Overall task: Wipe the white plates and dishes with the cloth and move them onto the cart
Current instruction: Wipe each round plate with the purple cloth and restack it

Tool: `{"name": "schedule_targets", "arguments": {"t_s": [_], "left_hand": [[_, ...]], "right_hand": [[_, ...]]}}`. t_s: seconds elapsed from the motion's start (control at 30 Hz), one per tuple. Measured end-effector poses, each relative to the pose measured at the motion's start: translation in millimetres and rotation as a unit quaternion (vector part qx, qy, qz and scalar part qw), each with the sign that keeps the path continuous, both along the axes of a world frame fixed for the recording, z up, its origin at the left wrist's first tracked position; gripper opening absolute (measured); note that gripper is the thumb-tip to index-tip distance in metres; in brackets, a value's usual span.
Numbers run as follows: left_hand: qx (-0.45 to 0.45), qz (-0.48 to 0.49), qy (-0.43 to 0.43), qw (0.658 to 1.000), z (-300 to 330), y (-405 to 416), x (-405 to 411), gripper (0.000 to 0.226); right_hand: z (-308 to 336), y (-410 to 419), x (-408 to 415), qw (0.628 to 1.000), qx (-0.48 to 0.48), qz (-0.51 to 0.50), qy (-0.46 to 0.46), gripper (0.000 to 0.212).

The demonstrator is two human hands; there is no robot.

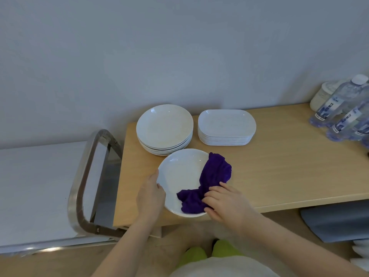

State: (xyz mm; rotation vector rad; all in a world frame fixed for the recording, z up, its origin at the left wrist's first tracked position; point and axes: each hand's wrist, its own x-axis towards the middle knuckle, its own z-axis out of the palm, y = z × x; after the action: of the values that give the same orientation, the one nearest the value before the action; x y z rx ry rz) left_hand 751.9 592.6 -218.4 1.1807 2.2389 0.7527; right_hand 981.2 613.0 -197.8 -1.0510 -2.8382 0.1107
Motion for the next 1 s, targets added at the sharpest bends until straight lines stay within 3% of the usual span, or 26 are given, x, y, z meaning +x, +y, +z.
{"name": "schedule_targets", "arguments": {"t_s": [0.23, 0.33, 0.47, 0.67, 0.83, 1.0], "left_hand": [[0.006, 0.004, -0.009, 1.0, -4.9, 0.9, -2.3, 0.042], [0.002, 0.002, -0.016, 1.0, -9.1, 0.1, -4.1, 0.044], [0.008, 0.004, -0.041, 0.999, -10.5, -2.3, -4.7, 0.043], [0.003, -0.009, -0.029, 1.0, -8.2, -3.4, -8.4, 0.039], [-0.003, -0.006, 0.016, 1.0, 0.8, -0.1, -10.2, 0.033], [0.029, -0.009, 0.05, 0.998, 18.5, 18.0, -19.1, 0.025]], "right_hand": [[5.3, 36.1, 11.5, 0.997, 0.017, -0.049, -0.051, 0.023], [2.6, 58.6, 15.8, 0.994, -0.035, -0.091, -0.056, 0.023], [0.1, 82.5, 21.6, 0.985, -0.079, -0.153, 0.013, 0.033], [-2.4, 94.0, 34.2, 0.956, -0.069, -0.282, 0.033, 0.035], [-6.8, 98.0, 39.4, 0.929, -0.08, -0.36, -0.038, 0.032], [-4.9, 109.9, 50.3, 0.932, -0.188, -0.292, -0.101, 0.033]]}}
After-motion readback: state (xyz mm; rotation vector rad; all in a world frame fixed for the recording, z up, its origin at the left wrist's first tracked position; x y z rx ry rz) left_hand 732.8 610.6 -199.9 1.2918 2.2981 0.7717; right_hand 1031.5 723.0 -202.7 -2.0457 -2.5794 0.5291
